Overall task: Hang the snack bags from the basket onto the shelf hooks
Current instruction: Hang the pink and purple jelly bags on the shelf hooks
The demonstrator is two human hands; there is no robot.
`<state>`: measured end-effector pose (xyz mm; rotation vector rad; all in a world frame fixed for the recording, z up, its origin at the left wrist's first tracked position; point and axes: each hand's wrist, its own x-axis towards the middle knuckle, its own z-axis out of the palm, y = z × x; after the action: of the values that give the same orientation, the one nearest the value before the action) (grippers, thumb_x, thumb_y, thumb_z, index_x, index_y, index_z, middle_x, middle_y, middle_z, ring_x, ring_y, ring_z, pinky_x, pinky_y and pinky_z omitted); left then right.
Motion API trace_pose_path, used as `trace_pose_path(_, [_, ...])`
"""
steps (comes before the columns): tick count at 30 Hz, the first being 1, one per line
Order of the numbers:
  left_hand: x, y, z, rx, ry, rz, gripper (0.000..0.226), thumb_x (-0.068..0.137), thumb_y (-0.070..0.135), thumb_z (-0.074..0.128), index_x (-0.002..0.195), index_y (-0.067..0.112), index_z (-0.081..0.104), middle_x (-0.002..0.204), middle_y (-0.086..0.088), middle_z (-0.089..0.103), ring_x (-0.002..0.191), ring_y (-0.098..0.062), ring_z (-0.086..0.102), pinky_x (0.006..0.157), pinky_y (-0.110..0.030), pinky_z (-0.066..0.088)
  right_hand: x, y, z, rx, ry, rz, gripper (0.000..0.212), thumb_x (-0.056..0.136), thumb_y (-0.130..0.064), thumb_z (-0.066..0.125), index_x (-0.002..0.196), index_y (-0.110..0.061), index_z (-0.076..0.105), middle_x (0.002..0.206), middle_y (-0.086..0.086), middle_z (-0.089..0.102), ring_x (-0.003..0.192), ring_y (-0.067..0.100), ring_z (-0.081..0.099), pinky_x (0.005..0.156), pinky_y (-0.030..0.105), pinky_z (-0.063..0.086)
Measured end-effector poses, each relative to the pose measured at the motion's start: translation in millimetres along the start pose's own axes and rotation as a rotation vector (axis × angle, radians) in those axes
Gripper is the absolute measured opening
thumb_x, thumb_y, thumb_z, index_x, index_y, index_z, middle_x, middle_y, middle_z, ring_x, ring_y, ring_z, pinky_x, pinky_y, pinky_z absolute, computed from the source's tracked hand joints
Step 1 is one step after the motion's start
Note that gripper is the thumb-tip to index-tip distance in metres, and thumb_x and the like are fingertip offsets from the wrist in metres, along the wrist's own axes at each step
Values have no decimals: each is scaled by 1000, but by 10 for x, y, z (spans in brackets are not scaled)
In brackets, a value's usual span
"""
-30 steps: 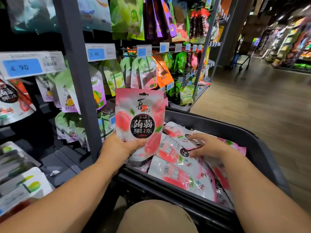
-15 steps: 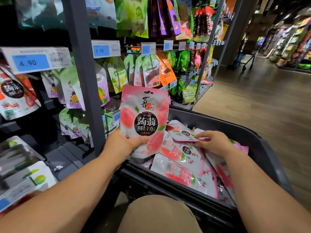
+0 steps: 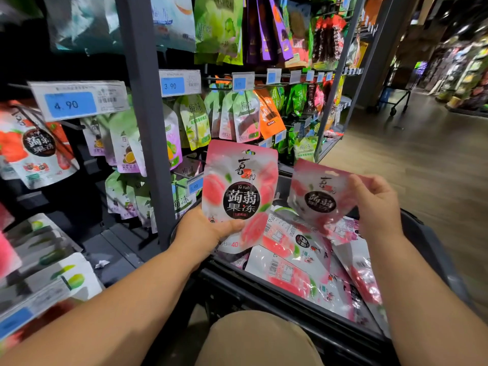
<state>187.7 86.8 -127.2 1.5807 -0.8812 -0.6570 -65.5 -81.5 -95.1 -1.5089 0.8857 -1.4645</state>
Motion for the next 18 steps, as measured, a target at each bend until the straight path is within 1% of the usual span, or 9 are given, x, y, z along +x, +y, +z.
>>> trace_pose_path(2, [-4, 4, -6, 9, -2, 4, 35, 60, 24, 93, 88, 11, 76, 76, 1, 76, 72, -16, 72, 71, -31, 55, -8, -35, 7, 114, 63, 0, 21, 97, -17, 62, 77, -17, 55, 55, -6, 61, 44, 10, 53, 41, 22, 44])
trace_pose_path(4, [-9, 10, -13, 18, 4, -7, 39, 57, 29, 94, 86, 11, 75, 75, 0, 76, 70, -16, 71, 69, -31, 55, -23, -81, 3, 215, 117, -9, 26, 96, -21, 63, 73, -19, 50, 51, -6, 56, 41, 8, 48, 38, 20, 38])
trace_pose_path(6, [-18, 24, -7, 24, 5, -9, 49, 48, 39, 96, 84, 11, 75, 73, 1, 75, 68, -16, 70, 67, -31, 54, -28, -131, 4, 305, 147, -22, 25, 91, -29, 66, 73, -21, 52, 55, -5, 58, 44, 9, 51, 43, 22, 43])
trace_pose_path(8, [-13, 30, -3, 43, 8, -15, 54, 45, 45, 95, 84, 13, 76, 73, 2, 76, 69, -15, 70, 67, -29, 53, -30, -180, 23, 403, 157, -6, 22, 95, -25, 62, 75, -21, 53, 56, -8, 61, 48, 6, 55, 49, 22, 48])
trace_pose_path(10, [-10, 27, -6, 50, 15, -8, 44, 54, 38, 94, 84, 12, 75, 70, 5, 74, 65, -10, 67, 62, -23, 49, -26, -191, 69, 475, 145, 27, 23, 98, -17, 57, 76, -20, 53, 55, -12, 62, 50, 2, 56, 53, 22, 50])
trace_pose_path(13, [-13, 20, -9, 48, 23, -4, 35, 60, 32, 92, 82, 11, 74, 62, 8, 71, 55, -3, 63, 57, -18, 45, -52, -123, 166, 450, 108, 98, 23, 96, -16, 59, 74, -21, 56, 59, -11, 64, 53, 5, 59, 60, 31, 52])
trace_pose_path(15, [-11, 17, -3, 49, 26, -4, 33, 61, 29, 92, 79, 10, 73, 56, 11, 67, 49, 0, 59, 52, -14, 43, -59, -71, 194, 445, 100, 138, 20, 98, -12, 57, 80, -19, 55, 63, -8, 68, 57, 8, 64, 62, 32, 56])
trace_pose_path(17, [-5, 15, 1, 42, 26, 1, 32, 62, 27, 92, 81, 10, 73, 54, 12, 65, 47, 3, 57, 48, -10, 40, -51, -59, 187, 434, 83, 151, 15, 95, -8, 60, 89, -21, 55, 72, -2, 69, 62, 12, 66, 64, 35, 57])
trace_pose_path(18, [-3, 13, 5, 35, 23, 2, 32, 62, 26, 92, 82, 10, 73, 55, 12, 66, 47, 3, 57, 48, -10, 40, -41, -48, 174, 423, 60, 153, 19, 92, -5, 63, 95, -23, 55, 76, 0, 69, 64, 14, 67, 65, 36, 57])
